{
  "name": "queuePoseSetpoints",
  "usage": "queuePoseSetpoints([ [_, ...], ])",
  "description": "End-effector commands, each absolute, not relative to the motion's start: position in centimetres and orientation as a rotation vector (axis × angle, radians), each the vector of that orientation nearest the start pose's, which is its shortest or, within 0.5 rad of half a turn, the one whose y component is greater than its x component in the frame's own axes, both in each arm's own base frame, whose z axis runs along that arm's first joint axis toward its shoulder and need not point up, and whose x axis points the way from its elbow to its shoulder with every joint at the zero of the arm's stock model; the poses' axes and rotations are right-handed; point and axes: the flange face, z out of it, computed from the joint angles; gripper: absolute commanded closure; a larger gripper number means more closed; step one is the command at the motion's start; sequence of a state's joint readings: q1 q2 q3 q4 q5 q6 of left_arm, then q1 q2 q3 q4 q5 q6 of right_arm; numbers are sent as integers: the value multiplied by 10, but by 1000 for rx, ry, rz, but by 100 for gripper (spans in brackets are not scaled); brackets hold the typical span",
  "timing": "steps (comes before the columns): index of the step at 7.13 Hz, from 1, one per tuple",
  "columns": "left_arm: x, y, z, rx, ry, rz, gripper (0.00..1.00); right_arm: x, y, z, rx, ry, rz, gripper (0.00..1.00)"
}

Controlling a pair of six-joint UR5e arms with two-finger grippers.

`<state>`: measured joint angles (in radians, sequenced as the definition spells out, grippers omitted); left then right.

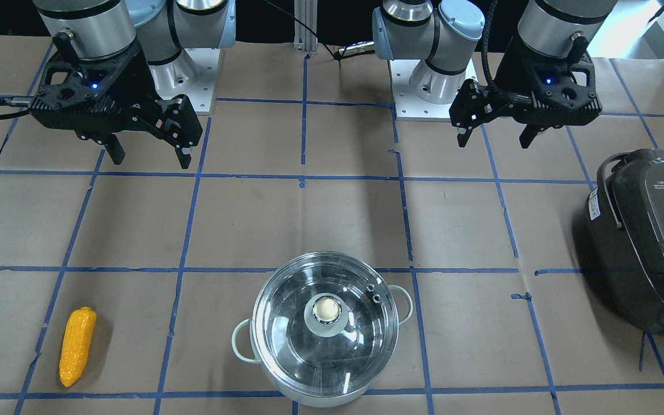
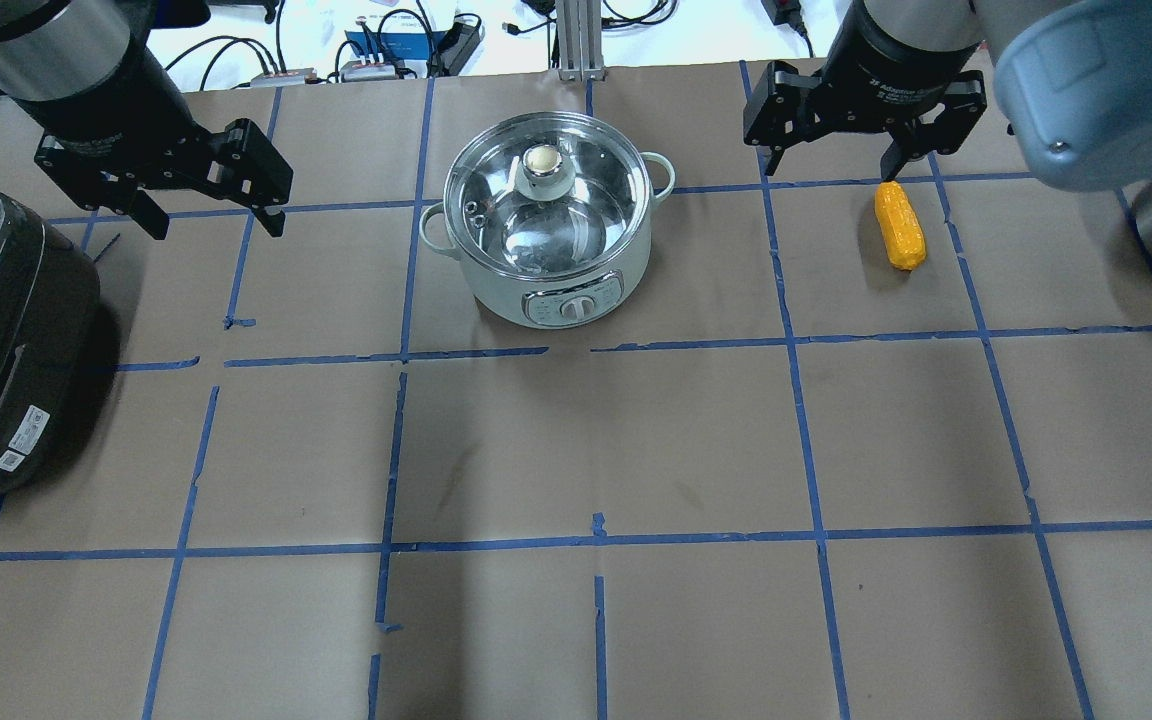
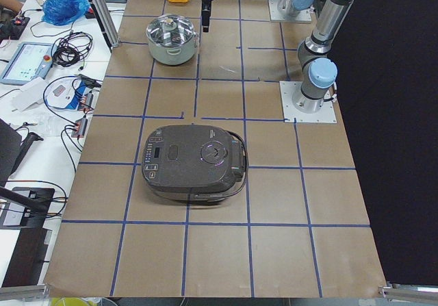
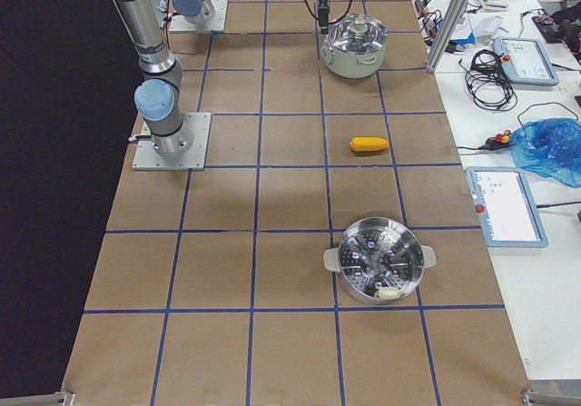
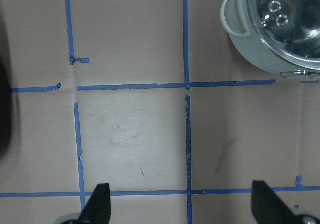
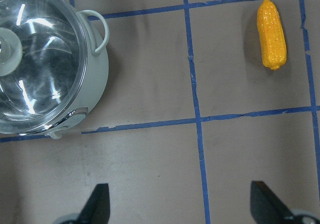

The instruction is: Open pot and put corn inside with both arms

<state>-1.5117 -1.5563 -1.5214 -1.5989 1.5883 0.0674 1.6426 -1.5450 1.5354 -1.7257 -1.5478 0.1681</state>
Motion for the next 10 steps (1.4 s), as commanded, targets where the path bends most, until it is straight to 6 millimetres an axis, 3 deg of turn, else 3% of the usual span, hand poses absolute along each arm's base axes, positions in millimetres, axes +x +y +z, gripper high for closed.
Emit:
queuePoseSetpoints([
  [1, -118, -524, 520, -17, 3136, -86, 0, 173, -507, 509, 146, 3086, -248, 0],
  [2, -138, -557, 529, 34, 3145, -128, 0, 174, -506, 508, 143, 3083, -245, 0],
  [3, -162, -608, 522, 44, 3155, -142, 0, 177, -505, 508, 134, 3082, -244, 0],
  [4, -198, -651, 504, 58, 3172, -145, 0, 178, -506, 508, 131, 3080, -244, 0],
  [5, -247, -681, 483, 65, 3178, -144, 0, 179, -505, 507, 129, 3080, -241, 0],
  [6, -276, -699, 449, 70, 3178, -116, 0, 179, -506, 506, 131, 3080, -241, 0],
  [7, -281, -716, 424, 71, 3183, -146, 0, 178, -506, 507, 131, 3079, -243, 0],
  [10, -289, -727, 382, 79, 3180, -66, 0, 178, -506, 507, 129, 3083, -244, 0],
])
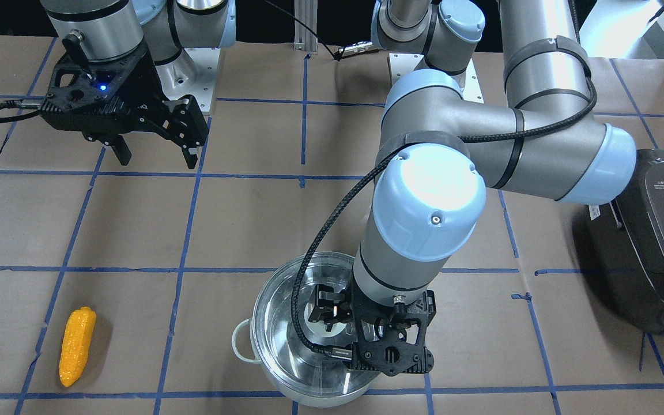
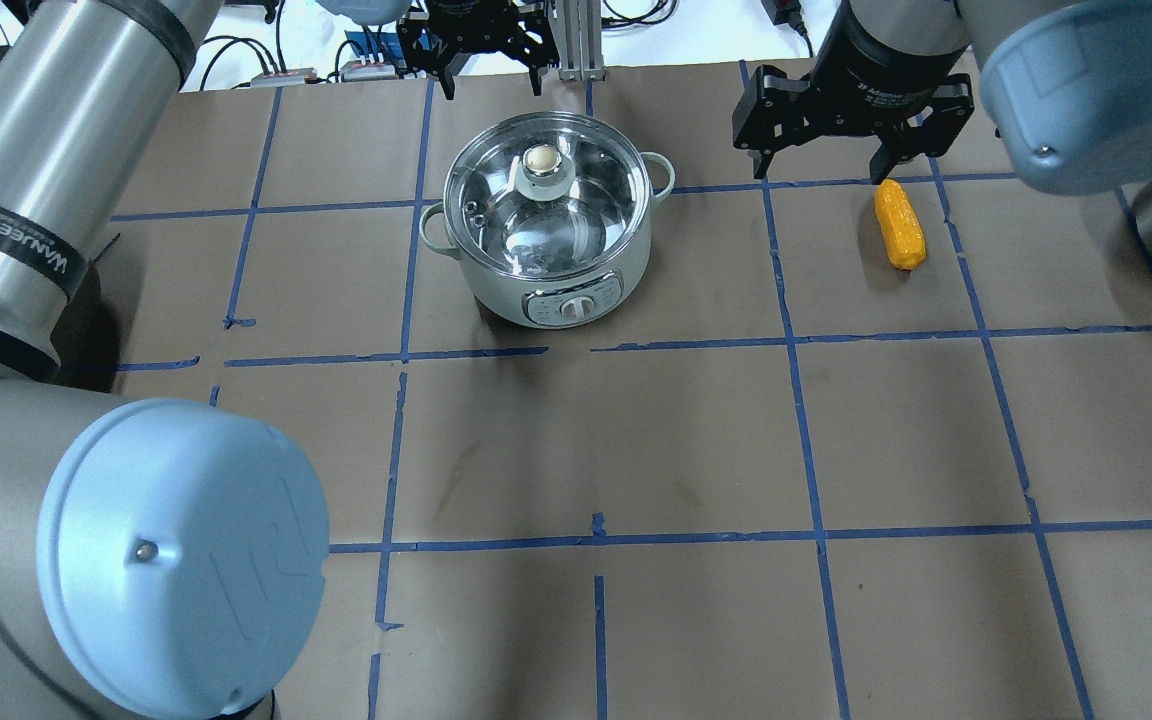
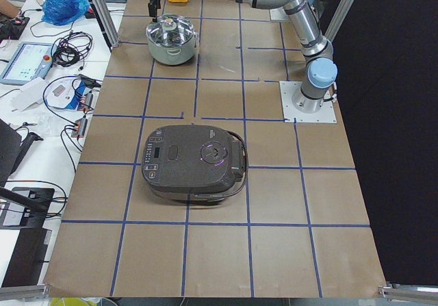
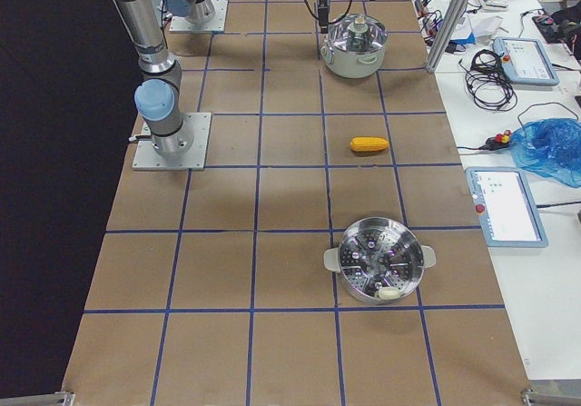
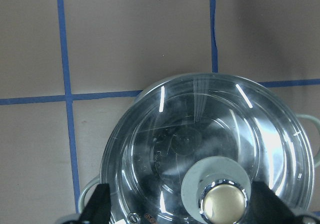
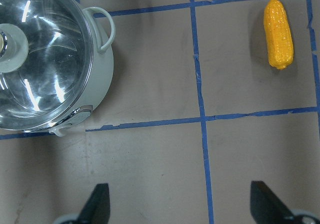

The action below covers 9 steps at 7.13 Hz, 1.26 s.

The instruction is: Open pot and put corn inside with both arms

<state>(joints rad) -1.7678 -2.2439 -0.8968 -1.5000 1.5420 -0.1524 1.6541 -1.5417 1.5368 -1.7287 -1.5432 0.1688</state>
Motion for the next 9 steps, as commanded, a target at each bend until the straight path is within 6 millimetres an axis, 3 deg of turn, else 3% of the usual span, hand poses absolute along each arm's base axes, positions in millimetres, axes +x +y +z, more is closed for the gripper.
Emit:
queuePoseSetpoints([
  [1, -298, -731, 369, 97, 3183, -71, 0, 179, -506, 508, 127, 3081, -246, 0],
  [5, -303, -728, 364, 132, 3170, -63, 0, 178, -506, 508, 129, 3083, -244, 0],
  [9, -318, -712, 343, 112, 3170, 22, 0, 180, -505, 508, 124, 3082, -244, 0],
])
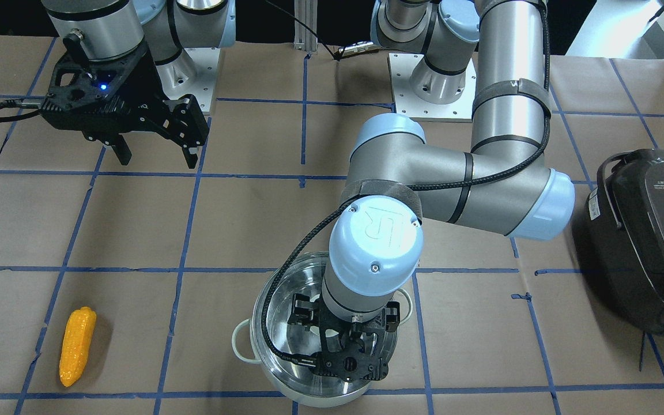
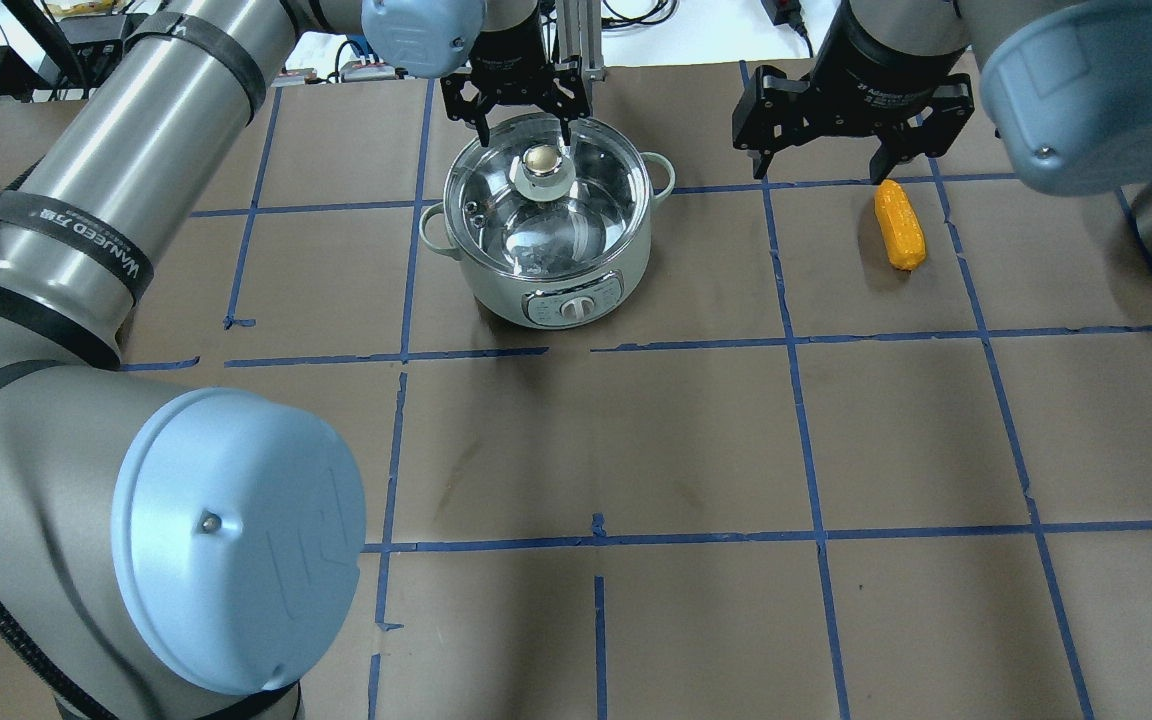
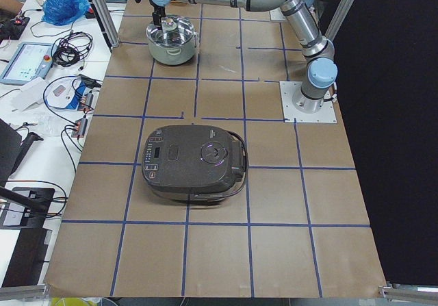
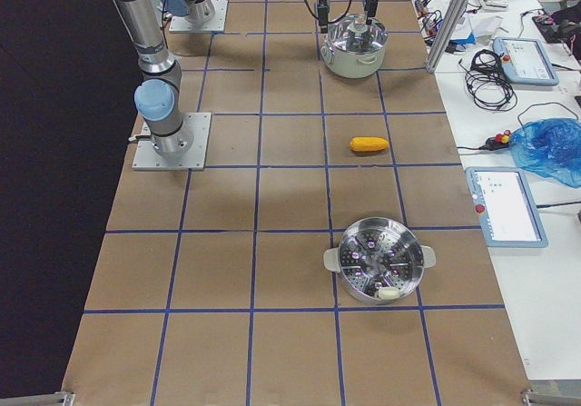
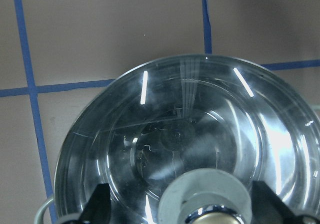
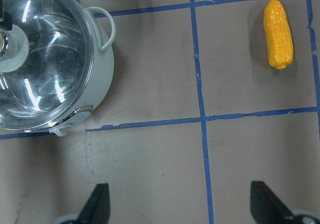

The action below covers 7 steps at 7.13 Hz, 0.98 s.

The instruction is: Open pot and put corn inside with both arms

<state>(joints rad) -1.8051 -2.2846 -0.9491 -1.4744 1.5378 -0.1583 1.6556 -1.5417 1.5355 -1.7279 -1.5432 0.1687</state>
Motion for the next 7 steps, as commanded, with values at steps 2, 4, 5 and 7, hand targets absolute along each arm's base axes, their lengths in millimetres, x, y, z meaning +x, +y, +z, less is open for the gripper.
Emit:
queuePoseSetpoints([
  [2, -325, -707, 346, 80, 3171, 26, 0, 174, -508, 508, 120, 3087, -246, 0],
  [4, -332, -703, 345, 94, 3165, 32, 0, 175, -508, 508, 117, 3083, -247, 0],
  [5, -332, -703, 343, 97, 3161, 28, 0, 172, -509, 509, 122, 3083, -250, 0],
  [7, -332, -702, 339, 126, 3162, 36, 81, 169, -510, 511, 122, 3082, -255, 0],
])
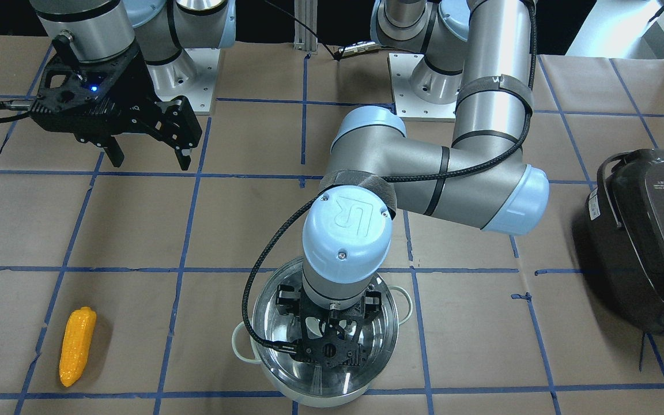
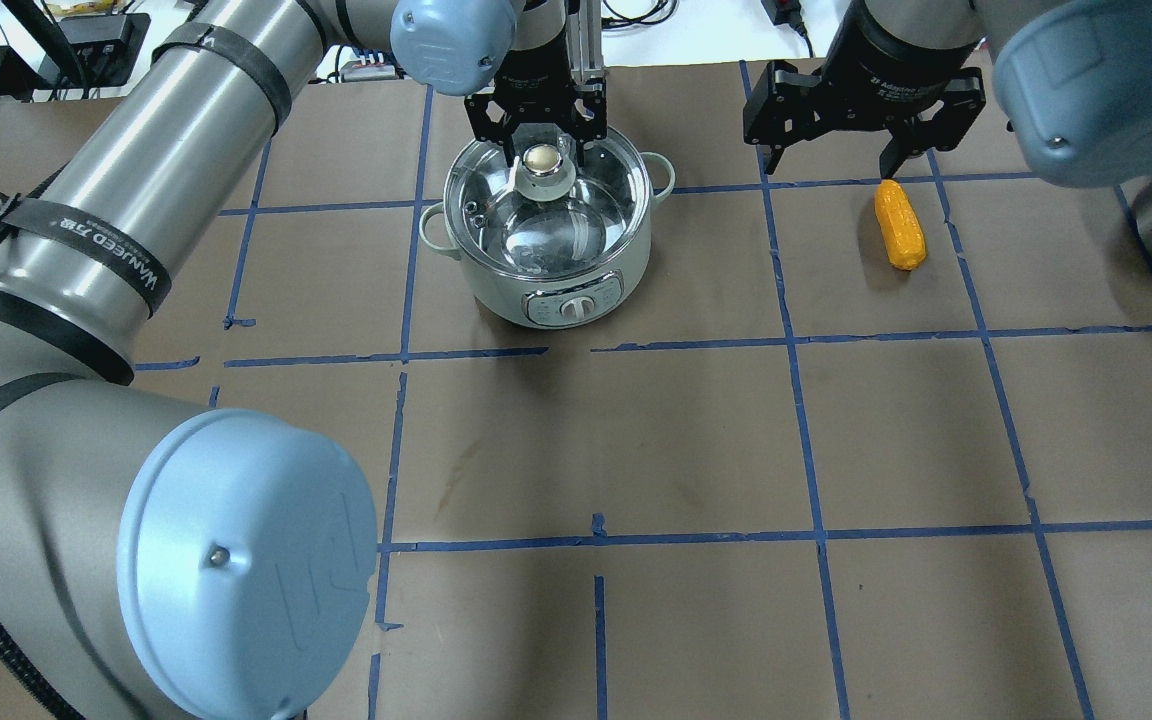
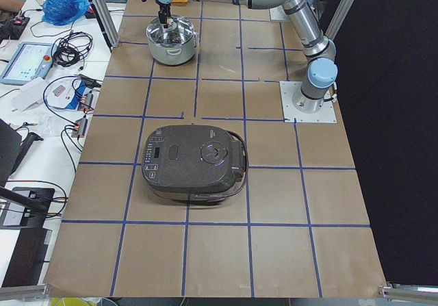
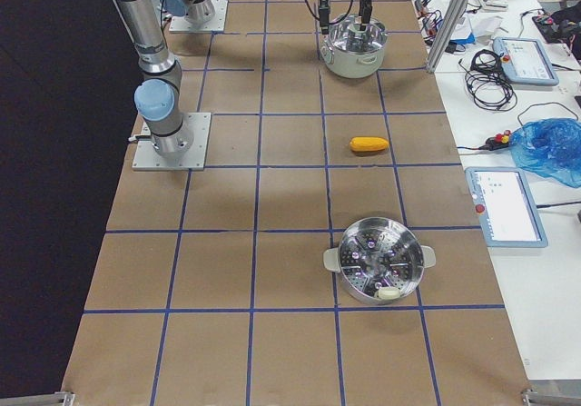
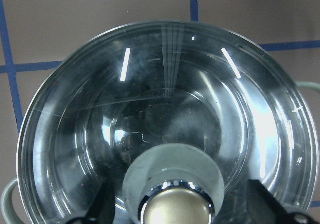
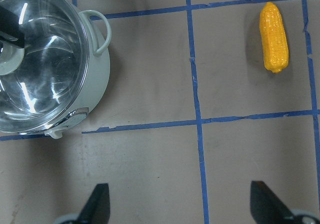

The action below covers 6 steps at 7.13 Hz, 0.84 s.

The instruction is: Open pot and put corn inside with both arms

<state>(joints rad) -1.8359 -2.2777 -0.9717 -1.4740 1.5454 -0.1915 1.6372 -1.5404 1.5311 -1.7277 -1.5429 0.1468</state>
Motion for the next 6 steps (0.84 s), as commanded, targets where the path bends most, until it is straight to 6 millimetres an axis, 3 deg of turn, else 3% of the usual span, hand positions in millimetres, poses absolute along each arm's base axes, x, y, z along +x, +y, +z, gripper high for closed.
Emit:
queuePoseSetpoints([
  [1, -332, -701, 342, 123, 3163, 41, 93, 169, -510, 511, 122, 3082, -255, 0],
  [3, -330, -695, 368, 127, 3169, -9, 97, 169, -510, 511, 119, 3084, -255, 0],
  [4, -320, -686, 395, 112, 3163, -2, 97, 168, -510, 510, 122, 3085, -251, 0],
  [5, -296, -679, 426, 114, 3161, -8, 97, 168, -510, 511, 115, 3085, -253, 0],
  [6, -242, -687, 442, 116, 3161, -3, 97, 169, -510, 511, 112, 3084, -255, 0],
])
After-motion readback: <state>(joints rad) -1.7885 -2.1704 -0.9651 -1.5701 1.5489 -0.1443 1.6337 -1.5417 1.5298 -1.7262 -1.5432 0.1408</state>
